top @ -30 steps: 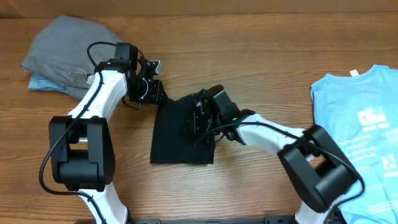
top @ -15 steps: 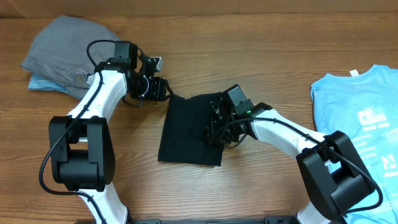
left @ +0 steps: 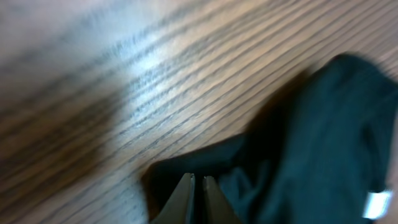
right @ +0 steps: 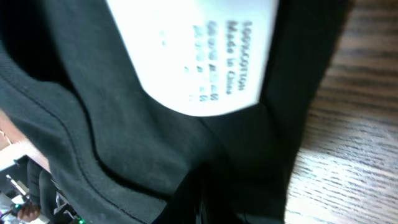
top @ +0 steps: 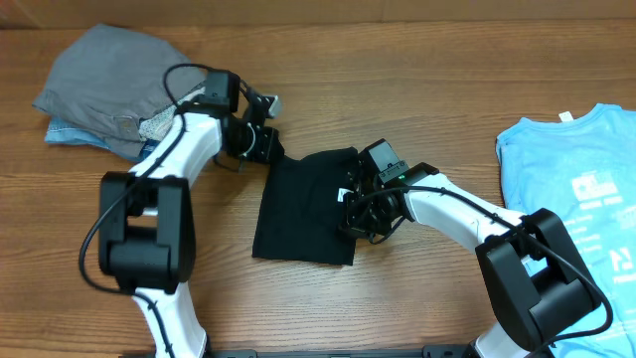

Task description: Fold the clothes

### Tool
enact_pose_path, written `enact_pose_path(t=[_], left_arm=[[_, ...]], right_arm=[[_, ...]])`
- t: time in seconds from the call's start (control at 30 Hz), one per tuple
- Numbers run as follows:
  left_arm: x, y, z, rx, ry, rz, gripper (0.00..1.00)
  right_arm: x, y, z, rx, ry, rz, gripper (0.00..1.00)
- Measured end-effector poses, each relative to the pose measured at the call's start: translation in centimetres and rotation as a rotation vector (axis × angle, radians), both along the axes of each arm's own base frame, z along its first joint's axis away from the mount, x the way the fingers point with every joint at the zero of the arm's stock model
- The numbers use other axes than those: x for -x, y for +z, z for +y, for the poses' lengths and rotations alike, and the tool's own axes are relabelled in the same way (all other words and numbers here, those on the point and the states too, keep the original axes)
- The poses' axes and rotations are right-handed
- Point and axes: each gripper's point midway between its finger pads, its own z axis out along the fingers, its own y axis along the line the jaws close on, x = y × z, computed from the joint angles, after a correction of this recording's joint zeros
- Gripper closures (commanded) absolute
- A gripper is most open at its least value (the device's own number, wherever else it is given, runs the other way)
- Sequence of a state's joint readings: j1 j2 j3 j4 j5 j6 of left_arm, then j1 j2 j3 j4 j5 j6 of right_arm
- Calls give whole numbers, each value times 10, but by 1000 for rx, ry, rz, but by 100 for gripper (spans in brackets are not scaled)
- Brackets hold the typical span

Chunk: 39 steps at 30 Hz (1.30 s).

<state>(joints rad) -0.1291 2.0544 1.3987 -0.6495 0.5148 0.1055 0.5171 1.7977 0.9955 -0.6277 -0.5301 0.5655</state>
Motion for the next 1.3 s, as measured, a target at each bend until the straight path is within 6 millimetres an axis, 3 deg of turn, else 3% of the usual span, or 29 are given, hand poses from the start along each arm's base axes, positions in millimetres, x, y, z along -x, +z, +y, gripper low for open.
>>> enact_pose_path(t=[0.1, 0.17, 0.23, 0.3, 0.4, 0.53, 0.67, 0.7, 0.83, 1.0, 1.2, 1.3], left_arm=[[1, -17, 3, -19, 11, 33, 96], [-3, -18, 7, -21, 34, 28, 84], [-8, -16, 14, -19, 64, 24, 65], [-12, -15, 24, -20, 105, 32, 58], [-20, -3, 42, -14, 161, 51, 53], [-23, 30, 61, 7, 206, 107, 45], [-6, 59, 66, 40, 204, 206, 44], [2, 63, 65, 45, 197, 242, 46], [42, 71, 57, 69, 147, 396, 63], [67, 85, 48, 109, 51, 443, 58], [79, 117, 47, -39, 36, 341, 57], [90, 141, 44, -128, 58, 280, 51]], right_arm=[[7, -2, -5, 25, -14, 40, 93], [11, -3, -7, 38, -20, 62, 93], [13, -4, -8, 43, -23, 70, 92], [14, -4, -9, 47, -26, 78, 82], [17, -4, -10, 54, -31, 92, 73], [18, 0, -11, 48, -8, 74, 67], [15, 22, -13, 34, 19, 0, 64], [14, 25, -14, 35, 20, -16, 62], [1, 72, -13, -6, 25, -184, 60], [-14, 117, -11, -50, 17, -337, 58], [-23, 117, -20, -10, -9, -371, 55], [-33, 116, -36, 1, -68, -360, 55]])
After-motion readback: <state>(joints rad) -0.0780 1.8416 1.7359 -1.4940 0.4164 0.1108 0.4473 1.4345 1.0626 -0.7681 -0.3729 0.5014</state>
